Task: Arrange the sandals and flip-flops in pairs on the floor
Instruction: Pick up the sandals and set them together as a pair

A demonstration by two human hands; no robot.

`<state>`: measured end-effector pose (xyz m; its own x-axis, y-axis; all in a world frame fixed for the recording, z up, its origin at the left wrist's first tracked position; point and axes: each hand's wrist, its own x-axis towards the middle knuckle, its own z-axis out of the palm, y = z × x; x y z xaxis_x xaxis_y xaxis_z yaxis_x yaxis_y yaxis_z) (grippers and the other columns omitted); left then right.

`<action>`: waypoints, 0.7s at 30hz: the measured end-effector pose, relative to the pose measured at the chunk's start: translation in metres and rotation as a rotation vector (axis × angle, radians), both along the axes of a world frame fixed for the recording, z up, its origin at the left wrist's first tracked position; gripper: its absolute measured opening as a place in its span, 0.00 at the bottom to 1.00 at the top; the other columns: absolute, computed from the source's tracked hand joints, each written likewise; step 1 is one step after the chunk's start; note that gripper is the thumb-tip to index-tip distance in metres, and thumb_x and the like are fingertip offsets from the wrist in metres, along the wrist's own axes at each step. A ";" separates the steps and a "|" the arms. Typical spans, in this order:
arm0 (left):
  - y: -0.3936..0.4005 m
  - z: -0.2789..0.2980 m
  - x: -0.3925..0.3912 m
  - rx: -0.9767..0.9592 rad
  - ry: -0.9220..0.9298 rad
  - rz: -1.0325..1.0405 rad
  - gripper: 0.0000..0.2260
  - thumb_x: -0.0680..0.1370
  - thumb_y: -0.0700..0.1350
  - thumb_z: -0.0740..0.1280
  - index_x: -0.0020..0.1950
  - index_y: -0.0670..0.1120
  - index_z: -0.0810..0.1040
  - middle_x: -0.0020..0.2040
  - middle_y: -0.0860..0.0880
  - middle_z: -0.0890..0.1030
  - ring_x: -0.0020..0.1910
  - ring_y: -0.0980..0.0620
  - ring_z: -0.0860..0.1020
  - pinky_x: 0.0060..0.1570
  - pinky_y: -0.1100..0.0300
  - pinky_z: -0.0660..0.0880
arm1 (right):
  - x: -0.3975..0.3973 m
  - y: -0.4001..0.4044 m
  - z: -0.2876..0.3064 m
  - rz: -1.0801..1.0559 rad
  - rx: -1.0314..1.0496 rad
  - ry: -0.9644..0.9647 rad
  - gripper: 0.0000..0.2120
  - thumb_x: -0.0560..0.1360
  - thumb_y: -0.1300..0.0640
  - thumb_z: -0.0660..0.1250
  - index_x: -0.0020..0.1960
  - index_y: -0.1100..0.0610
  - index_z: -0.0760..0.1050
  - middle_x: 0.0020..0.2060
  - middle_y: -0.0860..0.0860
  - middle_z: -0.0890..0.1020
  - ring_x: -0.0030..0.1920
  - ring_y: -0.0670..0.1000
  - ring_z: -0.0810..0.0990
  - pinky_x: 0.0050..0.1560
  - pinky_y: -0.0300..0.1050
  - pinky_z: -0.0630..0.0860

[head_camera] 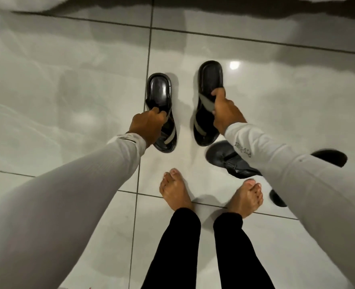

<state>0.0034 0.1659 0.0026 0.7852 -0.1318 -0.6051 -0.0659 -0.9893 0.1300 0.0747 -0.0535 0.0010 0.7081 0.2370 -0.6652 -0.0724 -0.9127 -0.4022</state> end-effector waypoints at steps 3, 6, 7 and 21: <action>0.010 0.001 -0.012 -0.001 0.050 0.016 0.11 0.76 0.37 0.64 0.59 0.41 0.74 0.54 0.41 0.77 0.46 0.36 0.81 0.41 0.47 0.76 | -0.018 0.034 -0.004 0.039 0.002 0.060 0.28 0.73 0.68 0.59 0.69 0.52 0.56 0.56 0.60 0.78 0.49 0.62 0.79 0.51 0.56 0.77; 0.017 0.000 -0.022 0.007 0.106 0.027 0.12 0.76 0.37 0.65 0.59 0.41 0.74 0.56 0.41 0.77 0.49 0.37 0.81 0.43 0.47 0.76 | -0.040 0.057 -0.007 0.021 0.001 0.124 0.22 0.76 0.62 0.56 0.68 0.51 0.56 0.54 0.59 0.78 0.47 0.62 0.79 0.48 0.53 0.74; 0.018 0.000 -0.024 0.010 0.125 0.032 0.12 0.76 0.37 0.65 0.60 0.42 0.74 0.56 0.41 0.77 0.49 0.37 0.81 0.43 0.47 0.76 | -0.048 0.062 -0.006 0.036 -0.002 0.129 0.22 0.76 0.62 0.56 0.68 0.51 0.56 0.52 0.59 0.78 0.47 0.62 0.79 0.48 0.53 0.74; -0.016 0.020 -0.060 -0.035 0.000 0.023 0.13 0.76 0.41 0.65 0.61 0.42 0.74 0.59 0.42 0.75 0.44 0.38 0.81 0.36 0.48 0.77 | -0.094 0.011 0.016 0.016 -0.014 0.111 0.37 0.71 0.70 0.64 0.75 0.54 0.53 0.66 0.59 0.72 0.62 0.63 0.76 0.59 0.58 0.75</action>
